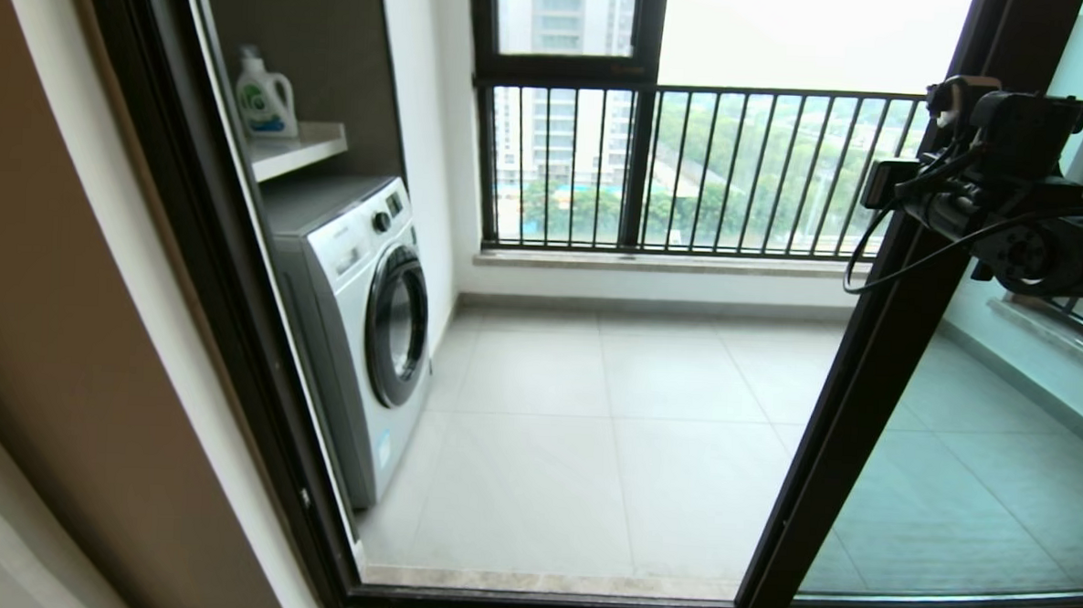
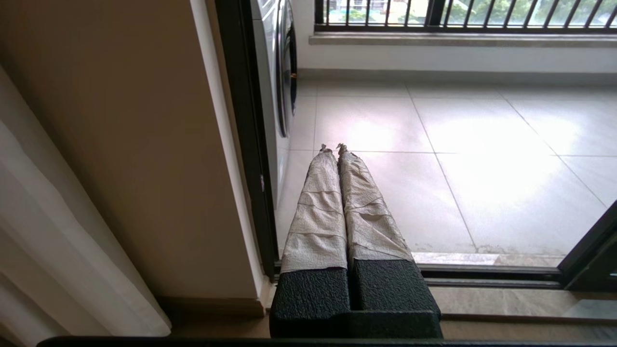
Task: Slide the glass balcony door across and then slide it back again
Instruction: Open the slid door
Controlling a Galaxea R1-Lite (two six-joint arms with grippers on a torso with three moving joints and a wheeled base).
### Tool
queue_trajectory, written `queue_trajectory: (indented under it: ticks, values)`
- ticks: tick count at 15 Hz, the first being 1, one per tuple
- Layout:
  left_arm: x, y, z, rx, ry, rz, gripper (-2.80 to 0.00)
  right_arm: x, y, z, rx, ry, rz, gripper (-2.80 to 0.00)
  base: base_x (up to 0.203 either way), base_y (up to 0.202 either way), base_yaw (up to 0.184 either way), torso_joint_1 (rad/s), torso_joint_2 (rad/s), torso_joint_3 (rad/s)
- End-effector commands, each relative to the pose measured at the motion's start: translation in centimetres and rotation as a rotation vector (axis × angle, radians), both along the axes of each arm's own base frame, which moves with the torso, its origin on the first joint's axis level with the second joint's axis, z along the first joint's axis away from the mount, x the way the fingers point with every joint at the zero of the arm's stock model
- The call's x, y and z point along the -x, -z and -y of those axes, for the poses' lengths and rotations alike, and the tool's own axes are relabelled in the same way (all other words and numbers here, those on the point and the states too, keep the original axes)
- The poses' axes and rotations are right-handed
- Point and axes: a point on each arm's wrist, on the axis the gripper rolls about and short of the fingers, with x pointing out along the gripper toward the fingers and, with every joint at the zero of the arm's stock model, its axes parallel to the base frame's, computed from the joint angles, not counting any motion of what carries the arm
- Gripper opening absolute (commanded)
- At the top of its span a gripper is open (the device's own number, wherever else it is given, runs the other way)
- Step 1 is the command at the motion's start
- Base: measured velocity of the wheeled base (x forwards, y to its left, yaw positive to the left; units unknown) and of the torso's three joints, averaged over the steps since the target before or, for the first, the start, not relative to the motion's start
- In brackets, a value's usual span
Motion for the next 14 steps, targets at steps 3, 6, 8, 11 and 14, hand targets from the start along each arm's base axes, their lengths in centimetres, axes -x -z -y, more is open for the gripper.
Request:
queue_trajectory:
  ticks: [3,6,8,11,14]
  values:
    - [0.0,0.0,0.0,0.000,0.000,-0.001,-2.80,-0.6,1.0,2.2,-0.002,0.047,-0.017,-2.80,0.000,0.000,0.000,0.000,0.00,0.000]
    - [0.0,0.0,0.0,-0.002,0.000,-0.001,-2.80,-0.4,0.8,3.8,-0.002,0.076,-0.010,-2.80,0.000,0.000,0.000,0.000,0.00,0.000]
    - [0.0,0.0,0.0,-0.002,0.000,-0.002,-2.80,-0.2,0.8,4.8,0.000,0.094,-0.009,-2.80,0.000,0.000,0.000,0.000,0.00,0.000]
    - [0.0,0.0,0.0,-0.002,0.000,-0.001,-2.80,0.1,0.7,6.4,0.001,0.106,-0.006,-2.80,0.000,0.000,0.000,0.000,0.00,0.000]
    - [0.0,0.0,0.0,-0.002,0.000,-0.001,-2.80,0.4,0.7,7.6,0.002,0.120,-0.006,-2.80,0.000,0.000,0.000,0.000,0.00,0.000]
